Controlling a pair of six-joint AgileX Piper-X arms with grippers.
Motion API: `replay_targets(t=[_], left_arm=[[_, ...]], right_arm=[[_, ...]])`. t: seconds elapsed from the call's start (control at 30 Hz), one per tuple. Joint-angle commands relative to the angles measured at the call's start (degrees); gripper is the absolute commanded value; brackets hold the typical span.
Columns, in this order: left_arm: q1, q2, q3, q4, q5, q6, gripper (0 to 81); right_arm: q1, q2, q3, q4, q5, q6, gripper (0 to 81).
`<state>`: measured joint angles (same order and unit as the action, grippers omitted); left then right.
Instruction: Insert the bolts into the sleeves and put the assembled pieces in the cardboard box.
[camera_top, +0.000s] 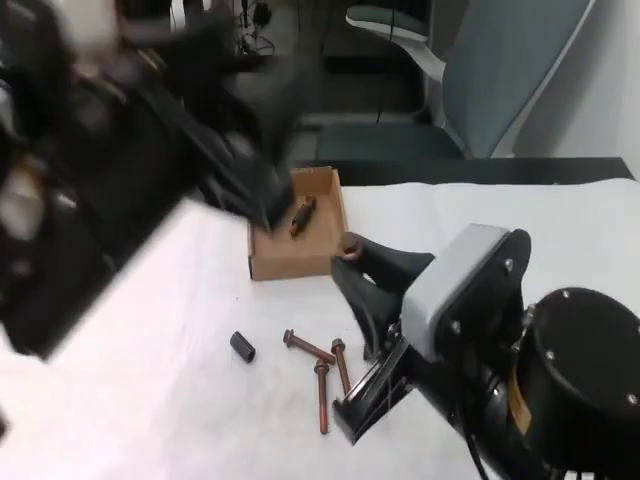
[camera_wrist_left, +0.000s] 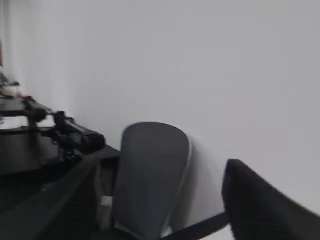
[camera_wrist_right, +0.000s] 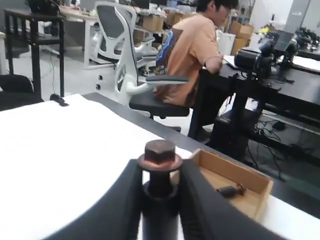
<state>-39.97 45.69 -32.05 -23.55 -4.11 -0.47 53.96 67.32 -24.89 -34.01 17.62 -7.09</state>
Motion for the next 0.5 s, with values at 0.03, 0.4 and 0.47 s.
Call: replay_targets(t=[0.03,0.4,0.47], left_arm=[[0.05,-5.51,-0.18,14.44,-3.75,2.74,12.2],[0.05,-9.03,1.4,45.18,-3.02,3.54,1.7],[0.05,-9.66,4.07,42.23,-1.7,3.19,1.7]], right_arm=[[-4.41,0.57,-5.15,8.85,-3.42,1.14,0.6],[-13.18,19.83,-31.83,30.55,-9.08,1.04,0.6],[-14.39,24.31,-36.67,32.94,-8.99,1.04,0.6]])
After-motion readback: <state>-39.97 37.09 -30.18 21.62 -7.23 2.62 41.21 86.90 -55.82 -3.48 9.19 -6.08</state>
